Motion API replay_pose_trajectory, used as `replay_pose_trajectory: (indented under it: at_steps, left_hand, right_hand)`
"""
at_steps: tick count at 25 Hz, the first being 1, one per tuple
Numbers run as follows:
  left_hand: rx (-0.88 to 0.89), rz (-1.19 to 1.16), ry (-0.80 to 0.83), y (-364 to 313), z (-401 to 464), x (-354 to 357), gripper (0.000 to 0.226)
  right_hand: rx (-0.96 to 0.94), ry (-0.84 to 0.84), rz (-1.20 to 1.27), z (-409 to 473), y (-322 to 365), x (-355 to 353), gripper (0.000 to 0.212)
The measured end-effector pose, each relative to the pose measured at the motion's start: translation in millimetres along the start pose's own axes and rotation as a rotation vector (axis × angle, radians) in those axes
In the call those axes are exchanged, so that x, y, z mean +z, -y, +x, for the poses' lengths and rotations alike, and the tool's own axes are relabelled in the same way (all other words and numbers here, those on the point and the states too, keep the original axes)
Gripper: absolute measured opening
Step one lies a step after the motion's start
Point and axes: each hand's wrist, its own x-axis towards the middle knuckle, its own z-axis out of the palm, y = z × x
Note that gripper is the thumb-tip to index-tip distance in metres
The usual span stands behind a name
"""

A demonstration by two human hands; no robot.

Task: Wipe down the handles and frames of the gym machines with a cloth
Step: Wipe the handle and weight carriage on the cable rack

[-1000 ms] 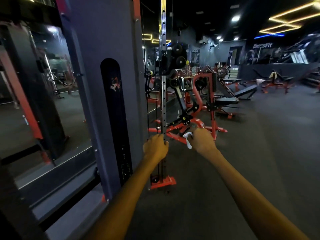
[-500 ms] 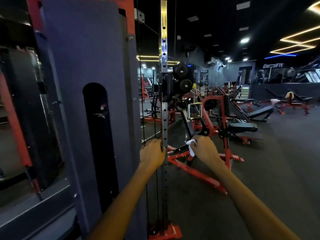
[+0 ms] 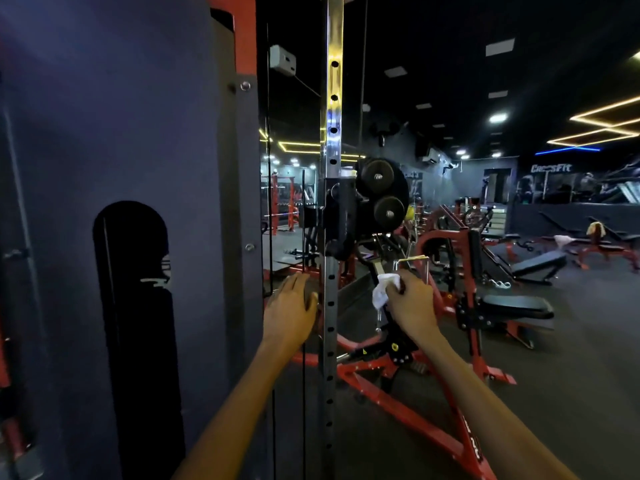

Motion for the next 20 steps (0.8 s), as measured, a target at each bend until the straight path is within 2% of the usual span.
replay_pose_trajectory:
  at_steps: [4,11,16,18,20]
  left_hand:
    - [0.063,-0.021,-0.087,17,77,17,0.050]
    - [0.209,-0.101,-0.285,20,203,42,0.049]
    - [0.259,-0.244,-0.333,24,272,50,0.048]
    - [0.324,-0.276,-0.305,28,296,59,0.050]
    - [0.421,-0.306,-0.263,30,315,73,0.054]
  right_hand:
    - [-0.045,-0.163,0.165,48,2,26,0.025]
    - [-0.138,-0.344,0.309,134,-1,57,0.015]
    - [-0.339,-0.571,0.189,160,28,63,0.012]
    - [-0.499,-0.665,0.053,171,46,67,0.019]
    - [-0.659,-0.640,-0.161,183,54,74,0.032]
